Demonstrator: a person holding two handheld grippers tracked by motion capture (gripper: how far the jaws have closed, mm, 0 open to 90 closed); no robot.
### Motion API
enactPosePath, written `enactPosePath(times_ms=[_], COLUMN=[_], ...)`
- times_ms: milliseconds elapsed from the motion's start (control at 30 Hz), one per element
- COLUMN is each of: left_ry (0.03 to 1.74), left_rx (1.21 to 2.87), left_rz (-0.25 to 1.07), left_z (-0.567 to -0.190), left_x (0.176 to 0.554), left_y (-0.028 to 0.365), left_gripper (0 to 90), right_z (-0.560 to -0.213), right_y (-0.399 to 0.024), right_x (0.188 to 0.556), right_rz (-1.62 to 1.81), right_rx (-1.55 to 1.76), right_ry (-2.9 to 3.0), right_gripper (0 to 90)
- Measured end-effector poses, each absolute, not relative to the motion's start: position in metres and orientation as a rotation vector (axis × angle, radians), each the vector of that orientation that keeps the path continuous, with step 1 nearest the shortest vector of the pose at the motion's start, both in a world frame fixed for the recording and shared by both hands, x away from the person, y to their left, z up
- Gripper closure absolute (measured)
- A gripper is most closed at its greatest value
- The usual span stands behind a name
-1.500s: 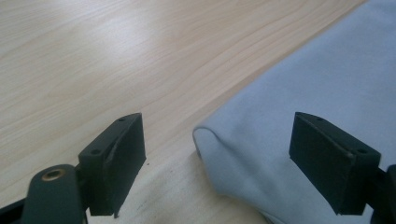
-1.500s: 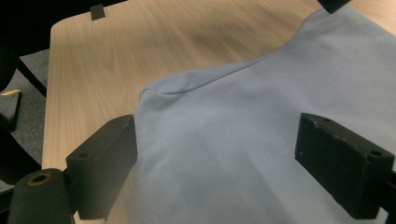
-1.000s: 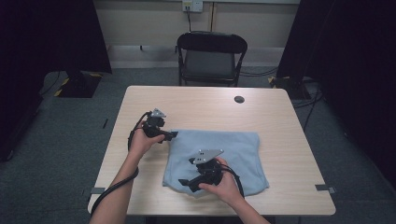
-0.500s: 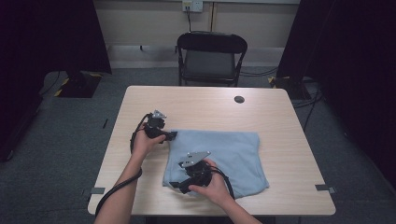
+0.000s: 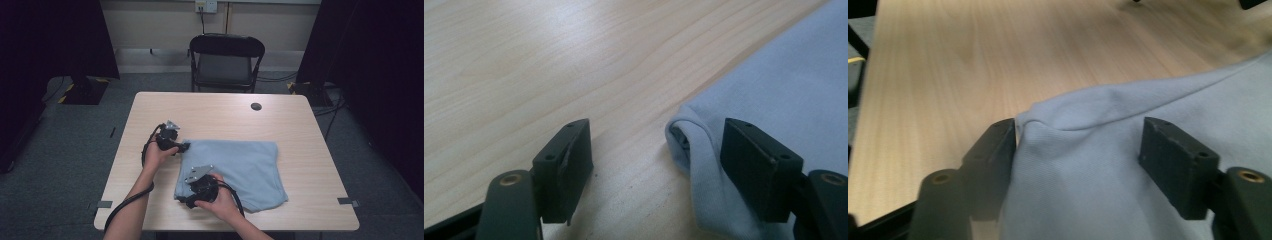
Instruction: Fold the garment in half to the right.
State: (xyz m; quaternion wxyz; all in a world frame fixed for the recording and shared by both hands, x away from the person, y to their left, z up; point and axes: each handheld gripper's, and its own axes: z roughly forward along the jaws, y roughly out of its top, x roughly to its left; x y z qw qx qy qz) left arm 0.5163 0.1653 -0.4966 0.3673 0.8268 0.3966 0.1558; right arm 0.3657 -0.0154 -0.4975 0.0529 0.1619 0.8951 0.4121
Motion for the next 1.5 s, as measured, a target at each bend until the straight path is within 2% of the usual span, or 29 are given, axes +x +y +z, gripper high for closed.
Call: enactPosePath(times_ms=[333, 433, 467, 500, 533, 667, 800, 1267, 1500], left_ry=[0.979, 0.962, 0.958, 0.958, 0.946, 0.895, 0.886, 0.853, 0.832], left_rx=[2.101, 2.103, 2.101, 2.101, 2.103, 2.111, 2.112, 2.111, 2.124], left_rz=[0.428, 0.422, 0.423, 0.423, 0.414, 0.395, 0.386, 0.342, 0.383], left_z=[-0.5, -0.5, -0.5, -0.5, -0.5, -0.5, -0.5, -0.5, -0.5], left_x=[0.513, 0.511, 0.511, 0.511, 0.511, 0.508, 0.508, 0.506, 0.502], left_y=[0.166, 0.166, 0.166, 0.166, 0.166, 0.167, 0.167, 0.168, 0.164], left_gripper=[30.8, 35.7, 36.8, 38.1, 41.3, 50.4, 54.4, 75.9, 81.5], right_z=[-0.5, -0.5, -0.5, -0.5, -0.5, -0.5, -0.5, -0.5, -0.5], right_y=[-0.016, -0.016, -0.016, -0.016, -0.016, -0.016, -0.016, -0.015, -0.015], right_x=[0.359, 0.357, 0.357, 0.357, 0.356, 0.356, 0.355, 0.354, 0.353], right_rz=[1.228, 1.228, 1.227, 1.227, 1.225, 1.222, 1.209, 1.2, 1.194], right_rx=[0.504, 0.498, 0.499, 0.499, 0.497, 0.522, 0.53, 0.565, 0.566], right_ry=[2.647, 2.642, 2.636, 2.636, 2.63, 2.62, 2.602, 2.582, 2.576], right_gripper=[48.9, 54.1, 58.5, 58.5, 62.7, 68.0, 73.1, 80.4, 81.1])
